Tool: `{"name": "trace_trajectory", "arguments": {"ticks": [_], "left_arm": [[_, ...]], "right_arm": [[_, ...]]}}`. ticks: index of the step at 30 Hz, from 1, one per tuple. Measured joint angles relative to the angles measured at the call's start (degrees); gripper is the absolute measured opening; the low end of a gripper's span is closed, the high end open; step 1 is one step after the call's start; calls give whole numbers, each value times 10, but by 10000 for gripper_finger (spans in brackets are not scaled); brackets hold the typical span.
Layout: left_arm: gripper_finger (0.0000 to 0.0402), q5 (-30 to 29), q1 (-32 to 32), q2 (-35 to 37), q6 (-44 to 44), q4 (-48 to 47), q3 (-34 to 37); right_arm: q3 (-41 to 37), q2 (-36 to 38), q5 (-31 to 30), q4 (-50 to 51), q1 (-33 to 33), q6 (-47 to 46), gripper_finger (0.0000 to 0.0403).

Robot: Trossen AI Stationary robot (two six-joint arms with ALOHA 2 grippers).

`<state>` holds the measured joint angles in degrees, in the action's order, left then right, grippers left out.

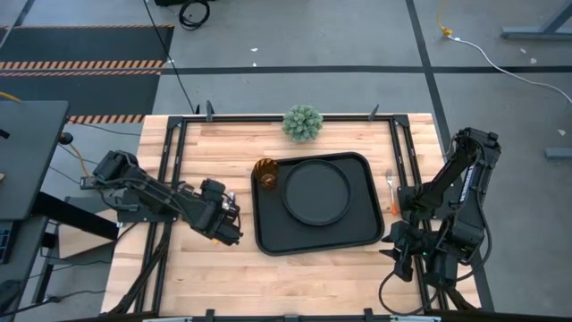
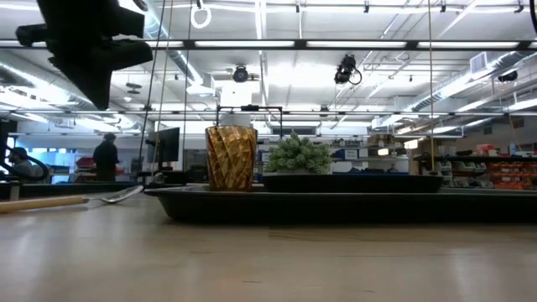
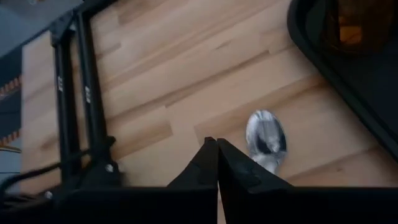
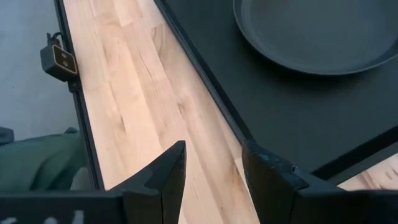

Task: Pick and place plate/cup/fork/spoon on tray
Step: Put the orange spoon on the black serving tray to the left of the black plate

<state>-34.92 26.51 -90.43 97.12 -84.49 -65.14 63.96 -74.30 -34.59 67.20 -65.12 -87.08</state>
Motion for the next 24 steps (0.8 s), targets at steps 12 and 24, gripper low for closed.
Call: {"name": "trace_trajectory", "arguments": {"ticks": [12,24], "left_arm": [[3,-4,42,0,87,86,57],[3,-75,32,0,53,119,56]], "right_arm": [[0,-6,-31,-24,-52,-32,164],[0,-6,149,-120,-60,-104,164]]}}
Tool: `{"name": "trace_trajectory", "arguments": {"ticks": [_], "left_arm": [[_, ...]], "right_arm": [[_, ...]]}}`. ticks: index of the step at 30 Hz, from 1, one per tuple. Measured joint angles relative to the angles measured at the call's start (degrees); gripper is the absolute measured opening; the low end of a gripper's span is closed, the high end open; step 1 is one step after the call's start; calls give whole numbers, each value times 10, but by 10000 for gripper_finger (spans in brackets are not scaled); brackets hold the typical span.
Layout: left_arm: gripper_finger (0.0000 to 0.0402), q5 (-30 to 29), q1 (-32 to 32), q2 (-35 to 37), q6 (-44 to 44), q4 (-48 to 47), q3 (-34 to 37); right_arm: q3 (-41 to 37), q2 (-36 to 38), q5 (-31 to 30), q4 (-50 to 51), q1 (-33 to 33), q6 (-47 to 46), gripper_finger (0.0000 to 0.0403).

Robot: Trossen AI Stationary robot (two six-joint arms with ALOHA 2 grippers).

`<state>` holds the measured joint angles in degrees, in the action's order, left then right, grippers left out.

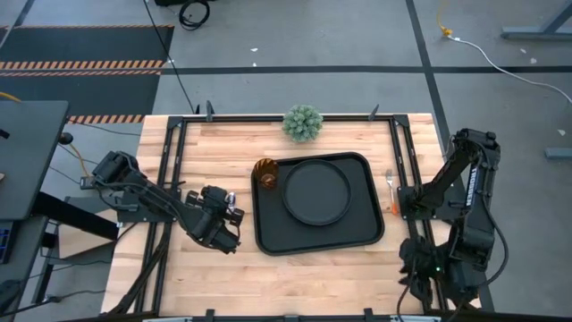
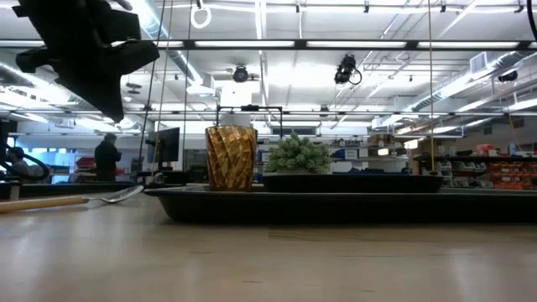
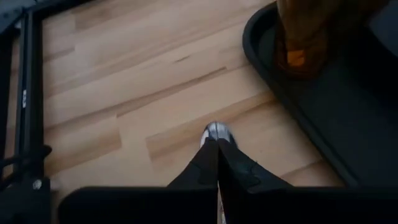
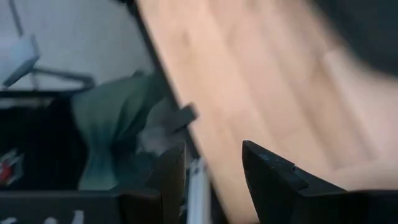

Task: Pick and place plate/cup/fork/spoon on tray
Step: Put the orange spoon on the black serving tray to the left of the black plate

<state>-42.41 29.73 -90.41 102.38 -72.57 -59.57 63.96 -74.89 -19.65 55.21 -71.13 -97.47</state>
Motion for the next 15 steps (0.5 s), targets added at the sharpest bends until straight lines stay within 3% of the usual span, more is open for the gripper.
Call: {"name": "trace_trajectory", "arguments": {"ticks": [6,15], "left_arm": [[3,-9,-18,0,-28,-2,0],[3,-29,-22,0,-32,38,0]], "right_arm": [[0,0,61,-77,0,0,165],[0,0,67,-200,0,1,164]]}}
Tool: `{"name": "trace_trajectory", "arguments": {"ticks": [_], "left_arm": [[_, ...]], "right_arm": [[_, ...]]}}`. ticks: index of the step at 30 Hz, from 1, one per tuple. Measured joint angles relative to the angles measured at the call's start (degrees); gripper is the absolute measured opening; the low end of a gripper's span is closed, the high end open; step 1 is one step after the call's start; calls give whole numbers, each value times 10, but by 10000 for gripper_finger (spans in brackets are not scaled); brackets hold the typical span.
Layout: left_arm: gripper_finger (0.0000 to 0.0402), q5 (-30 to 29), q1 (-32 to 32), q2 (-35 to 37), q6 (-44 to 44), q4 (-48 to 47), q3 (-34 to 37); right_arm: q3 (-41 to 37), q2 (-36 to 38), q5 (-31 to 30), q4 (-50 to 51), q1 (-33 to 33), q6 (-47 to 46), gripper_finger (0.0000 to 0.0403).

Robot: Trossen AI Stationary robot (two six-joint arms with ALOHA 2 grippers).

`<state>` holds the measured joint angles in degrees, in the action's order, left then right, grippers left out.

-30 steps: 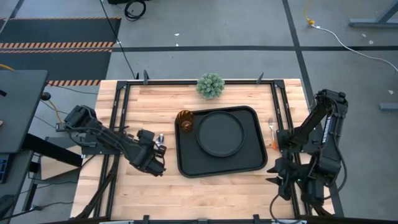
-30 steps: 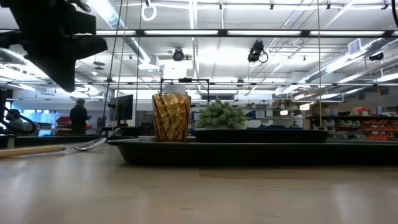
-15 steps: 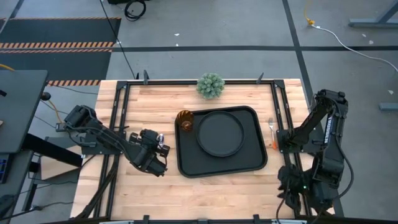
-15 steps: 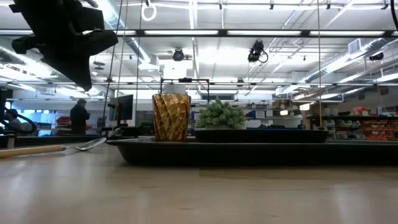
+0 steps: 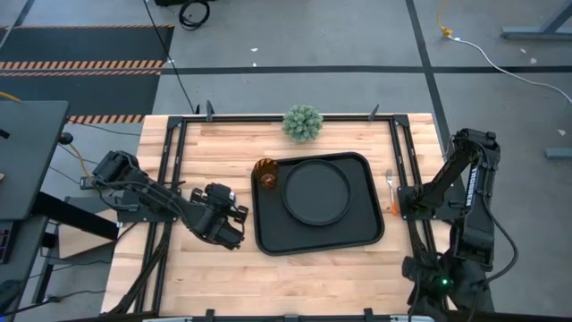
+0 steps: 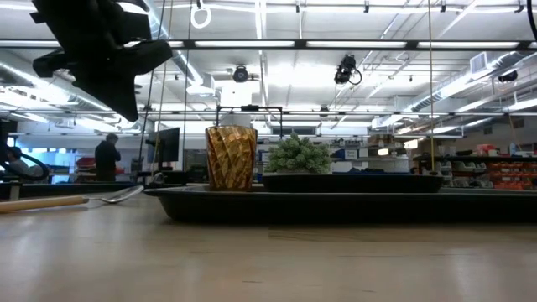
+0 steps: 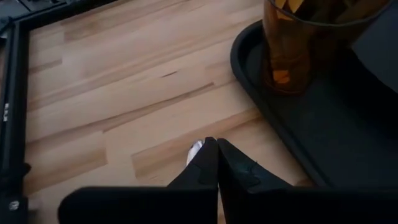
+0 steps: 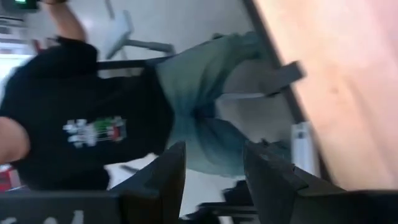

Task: Pick and place plate/cup/fork/spoon on tray
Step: Put the orange spoon on the black serving tray to the left of the black plate

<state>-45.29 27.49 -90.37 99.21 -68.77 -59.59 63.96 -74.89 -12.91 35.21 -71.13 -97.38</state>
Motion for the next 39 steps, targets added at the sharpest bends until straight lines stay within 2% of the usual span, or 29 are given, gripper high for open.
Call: {"name": "trace_trajectory", "arguments": {"ticks": [12,23,27,33,37,39], "left_arm": [[2,18,1,0,6,13,0],[2,9,0,0,-2,28,0],[2,11,13,0,-51,111,0],[2,2,63,0,-130,286,0],[2,-14,105,-1,-159,389,0],[2,-14,119,-8,-174,444,-1]], "right_arm": [[0,0,0,-151,0,0,164],[0,0,0,-260,0,0,164],[0,0,0,-282,0,0,164],[0,0,0,-294,0,0,164],[0,1,67,-296,26,-11,164],[0,2,77,-295,37,26,164]]}}
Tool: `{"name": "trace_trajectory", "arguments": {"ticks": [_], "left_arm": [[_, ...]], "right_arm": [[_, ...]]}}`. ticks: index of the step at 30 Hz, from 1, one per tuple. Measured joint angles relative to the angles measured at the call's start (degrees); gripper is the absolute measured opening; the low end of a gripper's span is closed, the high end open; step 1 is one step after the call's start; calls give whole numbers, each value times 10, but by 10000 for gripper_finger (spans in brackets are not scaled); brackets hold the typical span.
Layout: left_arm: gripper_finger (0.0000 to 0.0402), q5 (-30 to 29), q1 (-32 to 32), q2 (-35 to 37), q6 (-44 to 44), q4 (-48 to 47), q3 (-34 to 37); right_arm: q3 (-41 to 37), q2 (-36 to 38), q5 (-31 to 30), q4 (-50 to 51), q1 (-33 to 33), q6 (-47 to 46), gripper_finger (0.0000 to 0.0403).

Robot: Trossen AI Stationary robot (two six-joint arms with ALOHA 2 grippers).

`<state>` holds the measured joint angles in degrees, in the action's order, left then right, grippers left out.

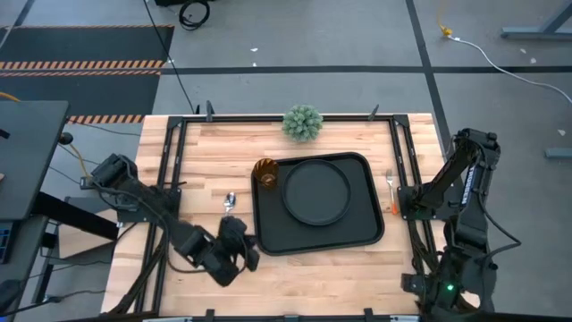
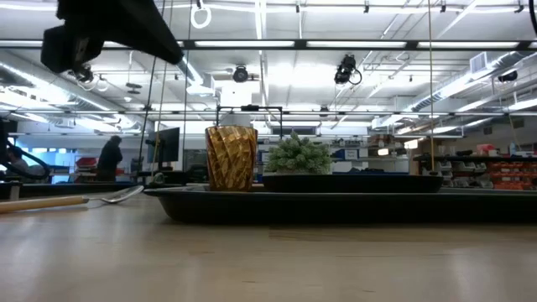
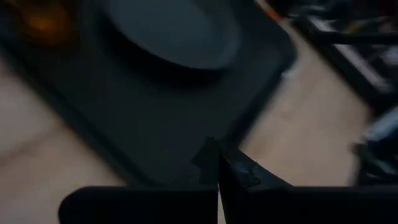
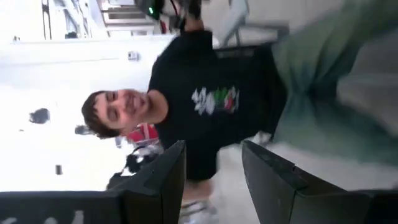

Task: Pick and place plate/cup/fork/spoon on tray
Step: Put the orange spoon on the black serving tray to the left of the black plate

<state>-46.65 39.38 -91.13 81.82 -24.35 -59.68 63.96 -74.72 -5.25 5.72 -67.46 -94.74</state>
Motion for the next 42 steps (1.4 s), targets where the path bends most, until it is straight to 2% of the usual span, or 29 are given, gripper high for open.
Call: {"name": "trace_trajectory", "arguments": {"ticks": [4,6,9,11,16,19,23,30,33,37,40,42], "left_arm": [[1,19,17,-26,-13,53,0],[1,21,22,-37,3,36,0],[1,29,22,-38,54,-58,0],[1,37,14,-36,92,-142,0],[21,80,-9,-27,184,-336,0],[48,117,-23,-27,216,-401,0],[101,134,-35,-31,212,-399,0],[225,176,-59,-69,206,-396,1],[265,181,-73,-84,205,-393,1],[282,183,-88,-95,191,-377,1],[273,183,-98,-105,178,-371,8],[264,186,-106,-105,177,-333,39]], "right_arm": [[0,-2,-5,7,17,113,164],[0,-2,-54,15,28,157,164],[0,-2,-150,8,47,200,164],[0,-2,-188,0,63,208,164],[0,-2,-190,9,98,336,164],[0,-2,-196,21,106,378,164],[0,-2,-202,34,106,392,164],[0,-2,-200,68,97,375,164],[0,-2,-200,70,94,380,164],[0,-2,-189,75,94,377,164],[0,-2,-181,74,94,373,164],[0,-2,-181,74,92,373,164]]}}
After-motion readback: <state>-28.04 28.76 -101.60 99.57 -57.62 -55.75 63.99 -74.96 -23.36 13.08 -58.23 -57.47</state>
